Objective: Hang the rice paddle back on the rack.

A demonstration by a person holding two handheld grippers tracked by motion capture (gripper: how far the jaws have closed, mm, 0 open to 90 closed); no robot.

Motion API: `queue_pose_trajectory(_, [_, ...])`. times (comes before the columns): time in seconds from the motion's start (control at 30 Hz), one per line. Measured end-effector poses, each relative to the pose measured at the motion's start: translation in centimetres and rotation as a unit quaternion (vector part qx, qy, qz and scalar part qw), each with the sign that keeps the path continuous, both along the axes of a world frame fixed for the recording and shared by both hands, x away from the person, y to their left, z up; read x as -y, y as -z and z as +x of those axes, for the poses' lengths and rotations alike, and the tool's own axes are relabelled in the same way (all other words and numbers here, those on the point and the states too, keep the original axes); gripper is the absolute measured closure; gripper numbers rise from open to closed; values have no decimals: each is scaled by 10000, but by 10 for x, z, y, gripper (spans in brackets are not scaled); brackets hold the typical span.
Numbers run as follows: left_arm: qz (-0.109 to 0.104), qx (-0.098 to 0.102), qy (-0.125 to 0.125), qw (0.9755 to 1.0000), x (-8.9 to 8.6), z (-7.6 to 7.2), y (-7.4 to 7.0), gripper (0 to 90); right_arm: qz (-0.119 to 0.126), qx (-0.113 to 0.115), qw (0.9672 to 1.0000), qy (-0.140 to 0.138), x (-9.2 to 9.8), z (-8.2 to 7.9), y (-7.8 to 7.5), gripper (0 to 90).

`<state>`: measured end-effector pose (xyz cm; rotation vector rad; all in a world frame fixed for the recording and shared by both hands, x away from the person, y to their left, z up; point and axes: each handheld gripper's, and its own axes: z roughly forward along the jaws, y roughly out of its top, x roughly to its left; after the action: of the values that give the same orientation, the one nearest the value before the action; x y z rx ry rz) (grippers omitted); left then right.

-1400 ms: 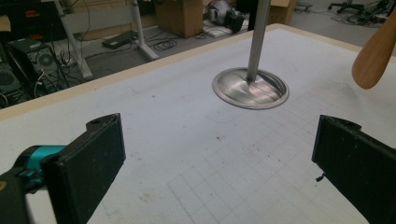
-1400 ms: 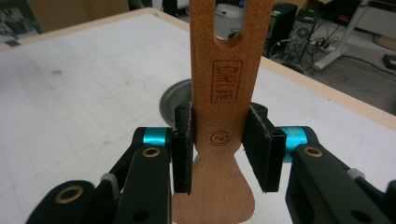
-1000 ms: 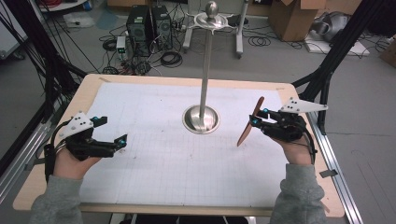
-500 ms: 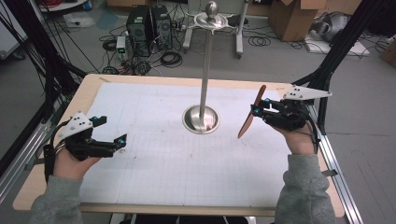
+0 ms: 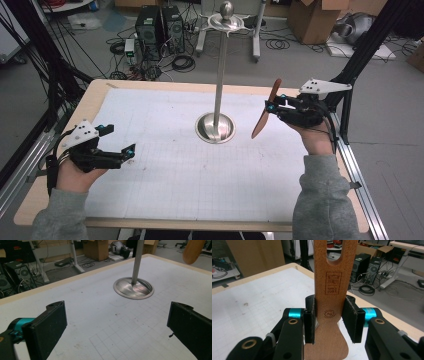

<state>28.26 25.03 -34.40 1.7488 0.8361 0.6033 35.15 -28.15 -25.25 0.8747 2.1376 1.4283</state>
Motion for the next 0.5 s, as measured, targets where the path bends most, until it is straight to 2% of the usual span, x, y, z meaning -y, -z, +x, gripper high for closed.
queue_pose_trajectory(0.2, [-30,16,-24,10000,-2,-1,-1,31,-181,65,9998,29,-6,6,-12,648])
queue_pose_trajectory(0.5, [-25,10,-54,10000,-3,-4,-1,30,-236,112,9997,-4,-8,13,-25,647])
